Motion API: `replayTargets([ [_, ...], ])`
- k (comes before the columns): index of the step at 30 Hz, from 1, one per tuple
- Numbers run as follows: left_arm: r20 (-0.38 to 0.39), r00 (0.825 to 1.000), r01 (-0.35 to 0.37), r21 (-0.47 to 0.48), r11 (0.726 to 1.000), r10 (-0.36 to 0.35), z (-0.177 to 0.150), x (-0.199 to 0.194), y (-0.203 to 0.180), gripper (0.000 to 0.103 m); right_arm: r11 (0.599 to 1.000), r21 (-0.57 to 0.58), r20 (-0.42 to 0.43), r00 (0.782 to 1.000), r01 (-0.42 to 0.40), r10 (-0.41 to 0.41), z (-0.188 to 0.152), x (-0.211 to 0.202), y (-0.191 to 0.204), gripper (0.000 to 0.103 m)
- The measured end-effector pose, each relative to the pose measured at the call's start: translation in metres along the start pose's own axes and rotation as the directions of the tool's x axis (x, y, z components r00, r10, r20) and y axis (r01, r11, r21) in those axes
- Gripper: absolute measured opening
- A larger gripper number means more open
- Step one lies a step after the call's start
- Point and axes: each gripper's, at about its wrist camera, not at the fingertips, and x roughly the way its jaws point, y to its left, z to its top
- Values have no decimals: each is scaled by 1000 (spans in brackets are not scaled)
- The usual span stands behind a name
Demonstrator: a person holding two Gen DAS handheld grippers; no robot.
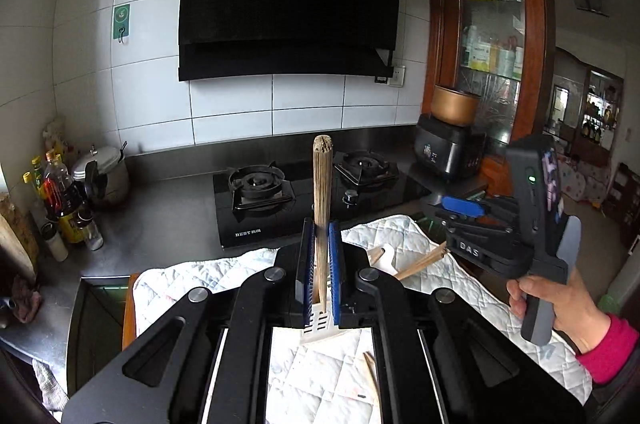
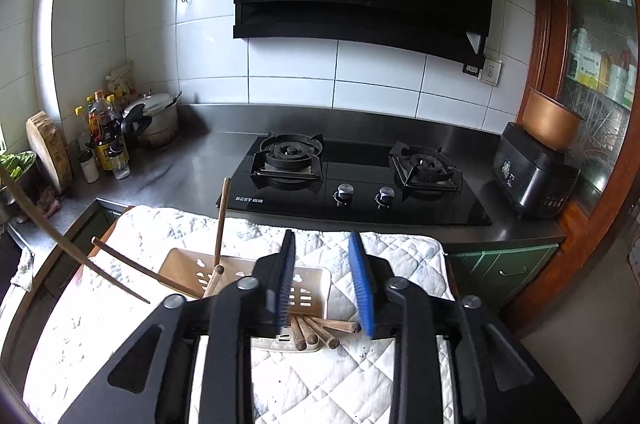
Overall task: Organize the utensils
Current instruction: 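Carry both chopsticks over the holder and open the right tool while the left tool holds, then open the left tool to drop its chopstick into the white holder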
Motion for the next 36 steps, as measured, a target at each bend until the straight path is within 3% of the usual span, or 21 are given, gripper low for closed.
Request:
replayTargets([
  [8,5,997,-73,-32,997,73,7,39,7,6,998,-46,87,995,-34,38,-20,-54,-3,36],
  [15,-74,995,-80,-79,994,74,-12,71,21,6,995,-53,100,991,-90,95,-59,-82,-3,36],
  [24,-141,988,-72,-77,994,61,-28,93,27,6,987,-70,21,989,-145,147,-119,-89,15,37],
  [36,-123,992,-44,-104,994,31,-32,76,28,9,979,26,-107,973,-201,202,-199,-86,25,37],
])
